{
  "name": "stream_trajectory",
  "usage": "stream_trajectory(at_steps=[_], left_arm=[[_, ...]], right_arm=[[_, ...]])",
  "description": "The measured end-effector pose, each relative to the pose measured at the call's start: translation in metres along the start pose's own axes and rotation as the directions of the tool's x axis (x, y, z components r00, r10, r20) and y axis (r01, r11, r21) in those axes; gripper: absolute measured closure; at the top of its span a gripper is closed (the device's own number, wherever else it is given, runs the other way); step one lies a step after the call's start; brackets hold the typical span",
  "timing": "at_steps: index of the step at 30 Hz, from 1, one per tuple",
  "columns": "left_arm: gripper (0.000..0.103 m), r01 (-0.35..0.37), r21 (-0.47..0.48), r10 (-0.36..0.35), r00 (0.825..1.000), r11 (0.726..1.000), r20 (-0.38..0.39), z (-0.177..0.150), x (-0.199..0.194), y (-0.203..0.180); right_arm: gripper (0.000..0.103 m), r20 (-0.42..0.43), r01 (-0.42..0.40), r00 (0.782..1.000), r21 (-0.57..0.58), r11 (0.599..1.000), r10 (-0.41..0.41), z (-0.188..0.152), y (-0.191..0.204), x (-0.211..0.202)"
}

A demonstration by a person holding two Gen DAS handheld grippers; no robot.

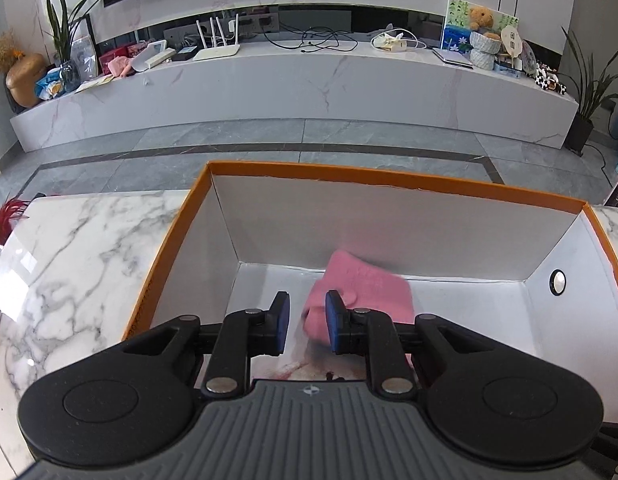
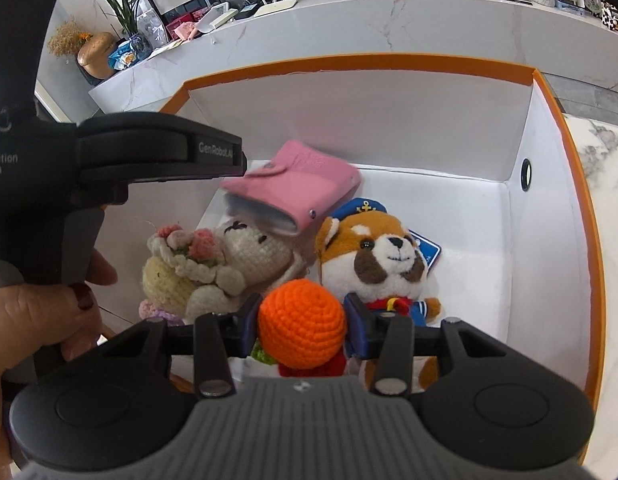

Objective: Organize objects
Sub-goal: 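Lower the pink wallet into the box and open the left gripper, then lower the crocheted orange into the box and open the right gripper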

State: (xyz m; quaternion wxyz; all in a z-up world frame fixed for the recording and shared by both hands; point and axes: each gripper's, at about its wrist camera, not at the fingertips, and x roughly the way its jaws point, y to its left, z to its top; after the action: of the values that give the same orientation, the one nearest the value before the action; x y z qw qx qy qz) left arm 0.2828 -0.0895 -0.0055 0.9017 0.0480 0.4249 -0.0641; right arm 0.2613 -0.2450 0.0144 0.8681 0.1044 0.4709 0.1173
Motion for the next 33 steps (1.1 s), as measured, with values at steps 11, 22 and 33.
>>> stream_trajectory(at_steps=[11, 22, 33], left_arm=[[0.038, -0.029, 0.017, 0.028, 0.999, 0.999, 0.033, 0.000, -0.005, -0.004], [0.029, -0.035, 0.031, 0.034, 0.999, 0.999, 0.032, 0.000, -0.007, -0.005], [0.022, -0.054, 0.026, 0.053, 0.997, 0.998, 0.047, -0.006, -0.028, 0.000]], right_arm=[[0.039, 0.009, -0.015, 1.000, 0.002, 1.000, 0.015, 0.001, -0.001, -0.002], [0.021, 0.030, 0.032, 0.999, -0.050, 0.998, -0.031, 0.002, 0.009, -0.004], [0.012, 0.080, 0.063, 0.995, -0.088, 0.994, -0.056, -0.002, 0.013, -0.024]])
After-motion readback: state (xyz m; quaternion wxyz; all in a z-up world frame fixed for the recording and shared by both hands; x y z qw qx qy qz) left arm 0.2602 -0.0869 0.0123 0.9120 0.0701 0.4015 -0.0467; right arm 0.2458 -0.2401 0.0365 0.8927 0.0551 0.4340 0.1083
